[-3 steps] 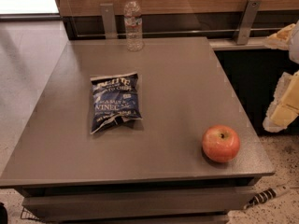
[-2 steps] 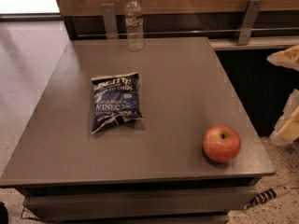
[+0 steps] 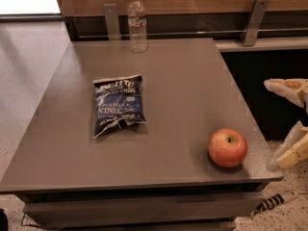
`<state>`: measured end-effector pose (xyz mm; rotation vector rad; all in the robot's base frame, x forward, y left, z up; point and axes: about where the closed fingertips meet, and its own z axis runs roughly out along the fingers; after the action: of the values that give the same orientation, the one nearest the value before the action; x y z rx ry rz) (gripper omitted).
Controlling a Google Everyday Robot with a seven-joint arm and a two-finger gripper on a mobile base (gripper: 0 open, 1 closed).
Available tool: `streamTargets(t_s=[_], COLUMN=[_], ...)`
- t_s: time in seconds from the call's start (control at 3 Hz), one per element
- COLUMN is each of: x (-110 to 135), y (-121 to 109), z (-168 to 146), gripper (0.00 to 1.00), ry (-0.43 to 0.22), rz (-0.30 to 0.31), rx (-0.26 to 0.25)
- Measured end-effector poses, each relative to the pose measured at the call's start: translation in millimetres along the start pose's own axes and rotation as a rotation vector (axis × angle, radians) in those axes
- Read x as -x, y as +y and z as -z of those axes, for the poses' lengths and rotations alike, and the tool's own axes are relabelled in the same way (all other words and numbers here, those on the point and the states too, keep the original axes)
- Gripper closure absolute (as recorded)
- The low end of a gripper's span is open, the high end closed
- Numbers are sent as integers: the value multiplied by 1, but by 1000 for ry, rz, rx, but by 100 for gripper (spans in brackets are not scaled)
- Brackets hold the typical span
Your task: Move apple near water bottle
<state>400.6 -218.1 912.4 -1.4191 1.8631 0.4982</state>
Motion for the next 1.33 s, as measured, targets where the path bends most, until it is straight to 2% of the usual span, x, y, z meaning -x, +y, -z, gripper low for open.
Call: streamTargets(t_s=[0.33, 0.67, 1.0, 1.33], x=[16, 22, 10, 11], y=[7, 13, 22, 22], z=[-19, -31, -44, -44], gripper=[0, 0, 0, 0], ry=[-198, -281, -318, -318], rz=[-19, -23, -44, -43], rx=[23, 29, 9, 9])
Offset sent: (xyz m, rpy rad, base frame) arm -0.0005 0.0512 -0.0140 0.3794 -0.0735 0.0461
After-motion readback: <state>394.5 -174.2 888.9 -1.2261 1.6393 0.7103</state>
